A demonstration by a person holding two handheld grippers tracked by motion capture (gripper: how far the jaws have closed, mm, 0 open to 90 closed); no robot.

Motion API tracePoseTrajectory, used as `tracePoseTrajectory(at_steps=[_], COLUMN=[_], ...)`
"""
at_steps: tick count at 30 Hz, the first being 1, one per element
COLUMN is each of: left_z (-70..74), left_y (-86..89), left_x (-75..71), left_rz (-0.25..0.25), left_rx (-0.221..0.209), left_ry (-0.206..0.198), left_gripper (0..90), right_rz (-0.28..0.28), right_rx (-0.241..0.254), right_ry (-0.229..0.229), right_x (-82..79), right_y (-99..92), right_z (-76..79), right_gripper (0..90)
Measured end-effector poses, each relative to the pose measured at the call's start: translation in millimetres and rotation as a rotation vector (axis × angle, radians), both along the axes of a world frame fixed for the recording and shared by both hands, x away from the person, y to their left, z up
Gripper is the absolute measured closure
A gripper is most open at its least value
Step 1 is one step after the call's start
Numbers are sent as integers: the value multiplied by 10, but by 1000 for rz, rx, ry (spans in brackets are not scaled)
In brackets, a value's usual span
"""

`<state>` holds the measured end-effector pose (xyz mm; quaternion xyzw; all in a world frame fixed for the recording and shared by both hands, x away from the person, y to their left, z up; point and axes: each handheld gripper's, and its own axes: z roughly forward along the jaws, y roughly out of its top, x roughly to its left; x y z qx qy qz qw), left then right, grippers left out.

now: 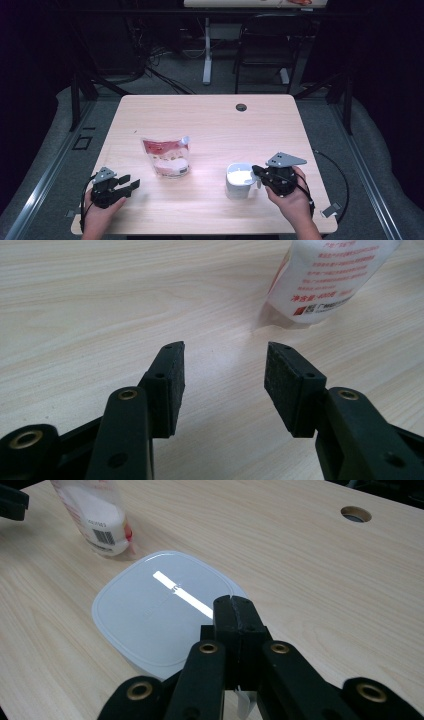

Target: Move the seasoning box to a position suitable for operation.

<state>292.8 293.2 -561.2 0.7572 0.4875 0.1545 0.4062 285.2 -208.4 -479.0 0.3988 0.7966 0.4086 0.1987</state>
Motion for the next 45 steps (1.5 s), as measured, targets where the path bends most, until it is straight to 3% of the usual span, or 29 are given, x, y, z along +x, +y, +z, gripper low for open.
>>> tracePoseTrajectory(at_steps=[8, 13, 27, 35, 45], left_z=[10, 48, 156, 204, 212], left_y=[-46, -88, -259, -409, -637], left_x=[-9, -55, -167, -176, -166], left_rz=[-30, -48, -118, -185, -259], left_rx=[13, -11, 12, 34, 10], left_ry=[4, -1, -29, -31, -24], left_gripper=[528, 579, 715, 818, 886], right_rz=[0, 0, -1, 3, 3], right_rx=[8, 19, 45, 62, 77], right_ry=[-4, -10, -14, -5, -3], right_x=[-10, -19, -23, -15, -18], right_y=[-10, -18, -41, -69, -86], right_z=[-11, -25, -47, -55, -61], right_gripper=[900, 900, 900, 900, 900])
